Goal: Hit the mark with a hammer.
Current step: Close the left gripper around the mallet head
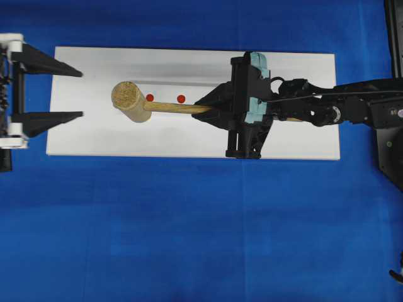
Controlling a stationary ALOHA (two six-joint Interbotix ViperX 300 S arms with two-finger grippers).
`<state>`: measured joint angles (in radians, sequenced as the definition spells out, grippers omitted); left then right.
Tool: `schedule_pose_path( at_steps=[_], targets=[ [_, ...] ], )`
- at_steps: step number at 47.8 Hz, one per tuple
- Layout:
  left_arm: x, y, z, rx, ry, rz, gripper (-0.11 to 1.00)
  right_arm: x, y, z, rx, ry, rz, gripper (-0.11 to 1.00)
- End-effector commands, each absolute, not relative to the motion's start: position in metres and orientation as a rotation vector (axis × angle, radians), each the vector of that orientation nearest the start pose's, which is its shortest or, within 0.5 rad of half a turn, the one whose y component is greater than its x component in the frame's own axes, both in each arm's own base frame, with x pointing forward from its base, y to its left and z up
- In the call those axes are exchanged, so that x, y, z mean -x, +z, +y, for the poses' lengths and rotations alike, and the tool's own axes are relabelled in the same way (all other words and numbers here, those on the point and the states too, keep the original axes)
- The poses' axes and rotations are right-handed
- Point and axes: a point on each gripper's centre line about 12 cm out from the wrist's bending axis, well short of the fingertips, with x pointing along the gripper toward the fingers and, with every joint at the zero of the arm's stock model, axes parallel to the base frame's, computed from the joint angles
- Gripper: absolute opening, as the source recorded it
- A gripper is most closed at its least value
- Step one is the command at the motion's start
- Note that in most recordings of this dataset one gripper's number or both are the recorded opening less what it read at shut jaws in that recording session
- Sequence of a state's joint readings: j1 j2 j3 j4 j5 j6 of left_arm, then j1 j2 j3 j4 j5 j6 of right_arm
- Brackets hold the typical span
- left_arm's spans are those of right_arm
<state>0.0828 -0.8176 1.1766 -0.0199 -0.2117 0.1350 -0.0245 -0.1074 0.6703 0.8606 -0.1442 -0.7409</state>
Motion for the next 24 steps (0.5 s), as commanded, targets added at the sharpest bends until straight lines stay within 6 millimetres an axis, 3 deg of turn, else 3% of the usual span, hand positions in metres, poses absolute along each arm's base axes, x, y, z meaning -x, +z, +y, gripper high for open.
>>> schedule_pose_path(
  at_steps=[1,9,17,24],
  targets=[
    [-0.233,0.255,0.021,-0.107,0.084,0.132,0.75,-0.390,0.236,-0.023,-0.088,-0.158,0.411,0.02],
    [-0.259,0.248,0.023,-0.091,0.087,0.149,0.80,-0.390,0.237,-0.022,-0.089,-0.157,0.409,0.03],
    [-0.282,0.243,0.029,-0.069,0.100,0.174,0.91,-0.391,0.236,-0.022,-0.089,-0.157,0.410,0.03],
    [-0.300,0.237,0.032,-0.065,0.105,0.208,0.93,-0.390,0.237,-0.023,-0.089,-0.158,0.408,0.02]
  ],
)
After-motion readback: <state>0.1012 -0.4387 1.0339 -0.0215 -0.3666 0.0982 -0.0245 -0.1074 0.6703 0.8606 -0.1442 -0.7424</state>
